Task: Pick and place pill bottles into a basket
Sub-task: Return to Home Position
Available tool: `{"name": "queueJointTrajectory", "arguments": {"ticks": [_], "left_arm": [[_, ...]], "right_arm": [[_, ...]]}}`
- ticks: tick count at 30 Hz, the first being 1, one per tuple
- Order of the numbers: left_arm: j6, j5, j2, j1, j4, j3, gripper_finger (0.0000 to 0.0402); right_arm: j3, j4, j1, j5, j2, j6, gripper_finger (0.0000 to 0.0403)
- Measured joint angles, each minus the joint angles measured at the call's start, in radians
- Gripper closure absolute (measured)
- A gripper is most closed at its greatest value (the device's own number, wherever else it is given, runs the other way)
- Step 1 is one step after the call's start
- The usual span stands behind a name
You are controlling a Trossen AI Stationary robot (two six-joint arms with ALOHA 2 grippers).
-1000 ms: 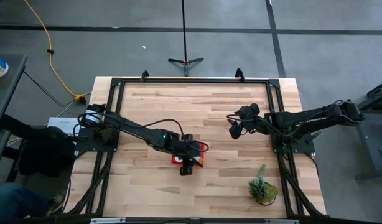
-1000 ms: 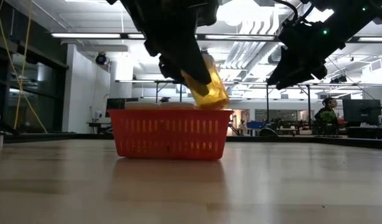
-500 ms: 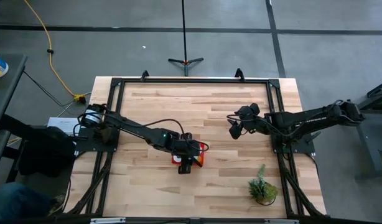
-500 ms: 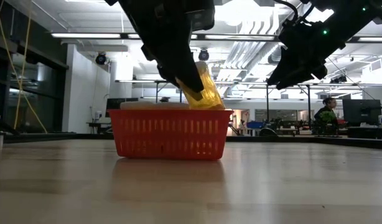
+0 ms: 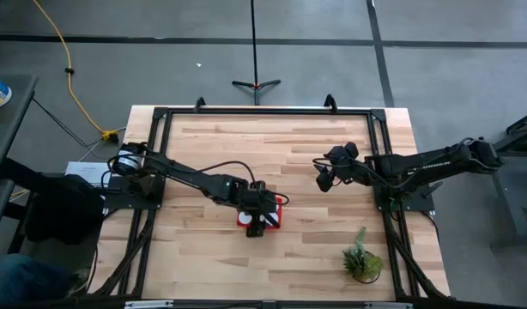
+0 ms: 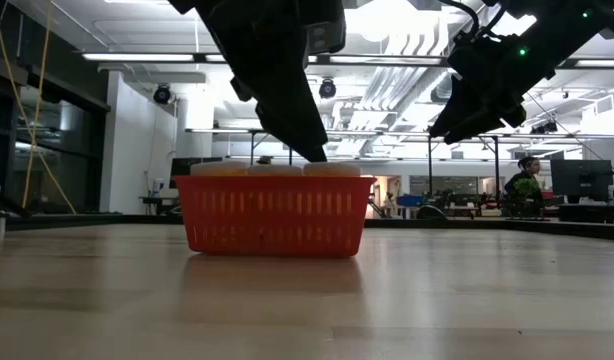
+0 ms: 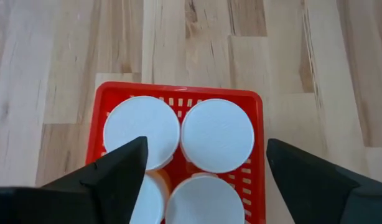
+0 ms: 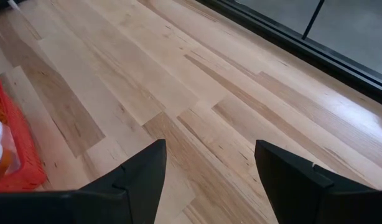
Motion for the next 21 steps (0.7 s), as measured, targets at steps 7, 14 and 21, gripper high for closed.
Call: {"name": "queueJointTrajectory", "arguments": {"ticks": [7,14,21], "left_arm": [[-0.054,0.016,-0.001,0.026,-0.065,0.102,0.0065],[-0.066,0.108,-0.077,0.118,0.054,0.123,0.024],[0.054,0.1,-0.242,0.166,0.084,0.124,0.0369]], "right_arm": [[0.0,0.068,0.013,-0.022,0.0,-0.043,0.0167],[0.0,0.28,0.077,-0.022,-0.014,-0.17,0.0167],[0.0,0.276,0.096,-0.069,-0.108,-0.158,0.0167]]}}
